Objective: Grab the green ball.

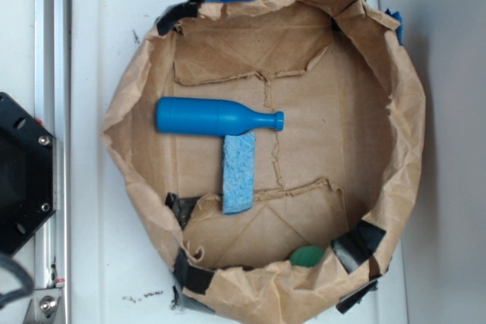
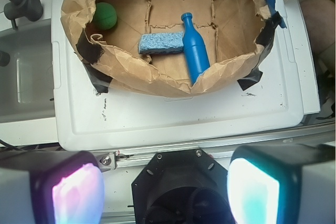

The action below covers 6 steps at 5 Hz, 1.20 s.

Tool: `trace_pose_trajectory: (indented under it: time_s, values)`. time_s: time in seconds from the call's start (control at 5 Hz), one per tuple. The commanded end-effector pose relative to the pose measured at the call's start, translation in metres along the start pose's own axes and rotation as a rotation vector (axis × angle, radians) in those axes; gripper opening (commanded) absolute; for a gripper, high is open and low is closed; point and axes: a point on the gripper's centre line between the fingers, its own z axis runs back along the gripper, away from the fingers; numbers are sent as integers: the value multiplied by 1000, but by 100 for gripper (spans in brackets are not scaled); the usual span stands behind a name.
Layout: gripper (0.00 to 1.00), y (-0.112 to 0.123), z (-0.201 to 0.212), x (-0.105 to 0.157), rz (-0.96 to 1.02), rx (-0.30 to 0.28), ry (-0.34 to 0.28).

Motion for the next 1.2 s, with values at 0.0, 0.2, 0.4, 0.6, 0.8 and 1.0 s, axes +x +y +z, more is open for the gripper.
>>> trace_pose_trajectory:
  time_s: [0.0, 0.2, 0.4, 0.6, 0.8, 1.0]
  values:
    - [100, 0, 0, 0, 0, 0, 0]
    - [100, -14, -14, 36, 38, 31, 2]
    - [100, -12, -21, 61, 47, 20, -12]
    - [100, -12, -33, 84, -49, 19, -33]
    - [100, 1, -37, 103, -124, -37, -39]
    - [100, 16, -39, 125, -274, -112, -69]
